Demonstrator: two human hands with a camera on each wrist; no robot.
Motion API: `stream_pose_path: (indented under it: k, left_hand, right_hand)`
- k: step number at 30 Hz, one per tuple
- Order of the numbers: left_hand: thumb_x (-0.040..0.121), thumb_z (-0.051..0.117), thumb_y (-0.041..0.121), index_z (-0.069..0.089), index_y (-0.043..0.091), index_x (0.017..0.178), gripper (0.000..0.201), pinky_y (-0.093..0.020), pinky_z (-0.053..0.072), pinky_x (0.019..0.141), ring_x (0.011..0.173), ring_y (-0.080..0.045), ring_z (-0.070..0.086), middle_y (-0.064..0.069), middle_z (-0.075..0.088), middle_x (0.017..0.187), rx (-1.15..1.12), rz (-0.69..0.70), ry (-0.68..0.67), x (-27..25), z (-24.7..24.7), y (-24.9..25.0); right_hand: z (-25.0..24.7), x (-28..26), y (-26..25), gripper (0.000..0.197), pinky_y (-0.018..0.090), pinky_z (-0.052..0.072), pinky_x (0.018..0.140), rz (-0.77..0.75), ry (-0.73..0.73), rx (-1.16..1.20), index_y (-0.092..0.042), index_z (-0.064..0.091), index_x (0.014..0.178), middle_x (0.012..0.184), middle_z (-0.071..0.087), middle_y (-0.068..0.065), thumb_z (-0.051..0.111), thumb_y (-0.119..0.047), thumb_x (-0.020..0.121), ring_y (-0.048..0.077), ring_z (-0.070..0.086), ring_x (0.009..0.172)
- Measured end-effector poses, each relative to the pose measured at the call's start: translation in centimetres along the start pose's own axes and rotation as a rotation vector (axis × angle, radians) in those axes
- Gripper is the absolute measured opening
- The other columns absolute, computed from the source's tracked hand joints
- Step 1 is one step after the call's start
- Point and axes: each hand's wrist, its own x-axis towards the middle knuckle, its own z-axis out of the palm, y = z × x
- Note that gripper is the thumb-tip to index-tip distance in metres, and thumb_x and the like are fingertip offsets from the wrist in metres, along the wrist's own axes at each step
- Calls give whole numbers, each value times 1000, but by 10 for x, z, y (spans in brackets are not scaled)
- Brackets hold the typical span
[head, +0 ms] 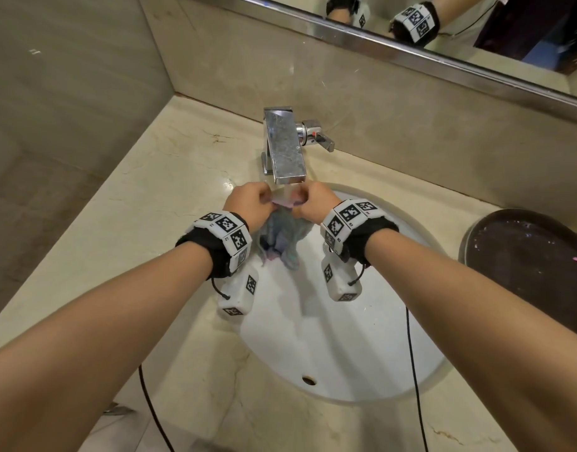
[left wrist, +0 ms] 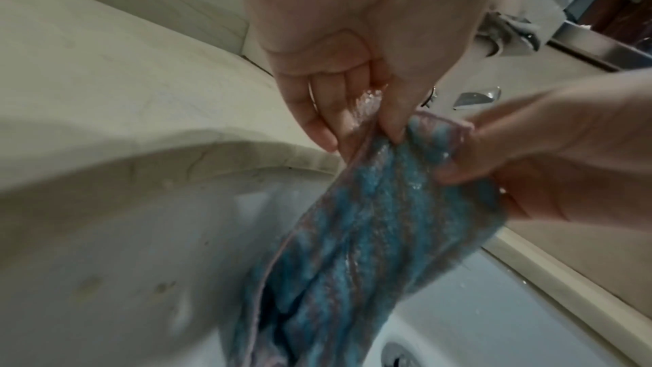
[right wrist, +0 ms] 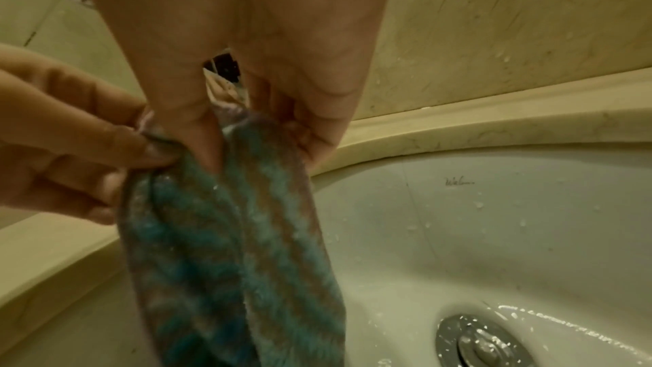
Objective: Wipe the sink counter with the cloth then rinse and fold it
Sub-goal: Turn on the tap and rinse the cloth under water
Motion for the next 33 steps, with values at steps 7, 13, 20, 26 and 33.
stream_pose_path:
  k: [7,13,20,26,33]
  left_hand:
    - [87,52,9,61,6,104,20,-27,41,73,91,-28,58,-16,65,103,-5,-38,-41,-4,9,-12]
    - [80,66,10,51,14,122,45,-37,48,96,104,-24,61,-9,64,113,-152,42,-212,-7,11,-8]
    - [89,58,15,61,4,103,19,-24,39,76,93,-26,59,-14,67,105,50,62,-48,-3,4,-7]
    - [92,52,15,60,5,101,15,-25,40,75,86,-25,59,-11,66,96,-46,49,-29,-4,4,-7]
    - [86,60,15,60,8,104,20,-26,41,75,87,-22,57,-7,63,96,-9,2,-114,-5,5,-12]
  right_hand:
    - [-9,-2,3,10,21,35,52,33,-28,-29,-12,64,78,77,56,4,59,-12,86,18,50,78]
    - [-6,-4,-3,20,14,34,54,-71,-23,50,-12,66,106,83,58,-1,61,-12,86,15,53,76]
    - [-8,-5,-3,24,19,39,60,-29,-54,-89,-3,65,107,85,57,3,63,-11,84,19,51,81]
    - [-13,-2,12,14,19,35,54,43,-85,-174,-10,65,100,83,59,3,61,-16,88,17,51,73]
    - [-14,-4,13,16,22,36,60,-124,11,7,0,65,95,78,55,0,65,-12,85,18,50,81]
